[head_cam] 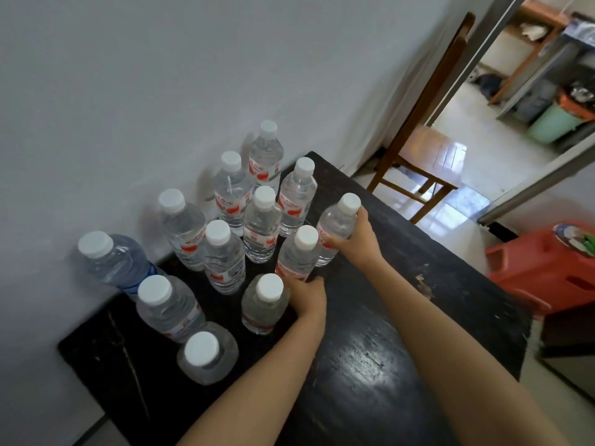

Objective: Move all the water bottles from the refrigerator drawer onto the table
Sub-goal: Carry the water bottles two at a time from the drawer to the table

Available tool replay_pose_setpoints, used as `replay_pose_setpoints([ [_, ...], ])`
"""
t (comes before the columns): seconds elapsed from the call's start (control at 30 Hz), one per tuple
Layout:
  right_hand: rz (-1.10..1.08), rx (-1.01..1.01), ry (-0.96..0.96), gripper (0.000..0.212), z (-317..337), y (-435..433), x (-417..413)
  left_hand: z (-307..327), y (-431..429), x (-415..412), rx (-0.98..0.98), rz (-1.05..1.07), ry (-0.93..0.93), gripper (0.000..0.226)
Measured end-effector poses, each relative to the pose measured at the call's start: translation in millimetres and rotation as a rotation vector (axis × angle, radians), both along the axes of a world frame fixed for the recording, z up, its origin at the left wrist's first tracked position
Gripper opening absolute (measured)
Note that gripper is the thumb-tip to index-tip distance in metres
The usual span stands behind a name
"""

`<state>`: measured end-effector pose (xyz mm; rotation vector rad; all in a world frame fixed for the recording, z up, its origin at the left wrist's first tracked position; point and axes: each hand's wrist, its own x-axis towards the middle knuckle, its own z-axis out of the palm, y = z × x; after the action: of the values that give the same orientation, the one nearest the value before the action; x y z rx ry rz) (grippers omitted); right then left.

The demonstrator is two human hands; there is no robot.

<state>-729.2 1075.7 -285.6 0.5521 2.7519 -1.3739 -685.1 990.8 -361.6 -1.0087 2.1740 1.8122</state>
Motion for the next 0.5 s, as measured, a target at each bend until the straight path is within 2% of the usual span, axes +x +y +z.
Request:
replay_pose_setpoints([
  [0.07,-0.011,0.037,-0.016,0.101,4.3,0.5,6.5,6.6,1.6,6.7,0.030,0.011,0.024,0.090],
  [0.13,-0.026,0.068,-0.043,0.099,8.6,2.6,18.2,18.0,4.0,13.7,0.080,-0.006,0.022,0.086],
  [0.23,-0.054,0.096,-0.069,0.088,15.8,11.0,43.2,29.5,7.2,26.3,0.156,-0.064,0.018,0.088],
  [0.33,-0.093,0.143,-0.077,0.079,26.1,19.2,74.9,39.8,5.4,45.8,0.211,-0.151,-0.008,0.079],
  [0.5,-0.102,0.223,-0.076,0.059,40.8,28.6,129.8,58.6,-9.0,77.3,0.128,-0.442,0.044,0.078],
])
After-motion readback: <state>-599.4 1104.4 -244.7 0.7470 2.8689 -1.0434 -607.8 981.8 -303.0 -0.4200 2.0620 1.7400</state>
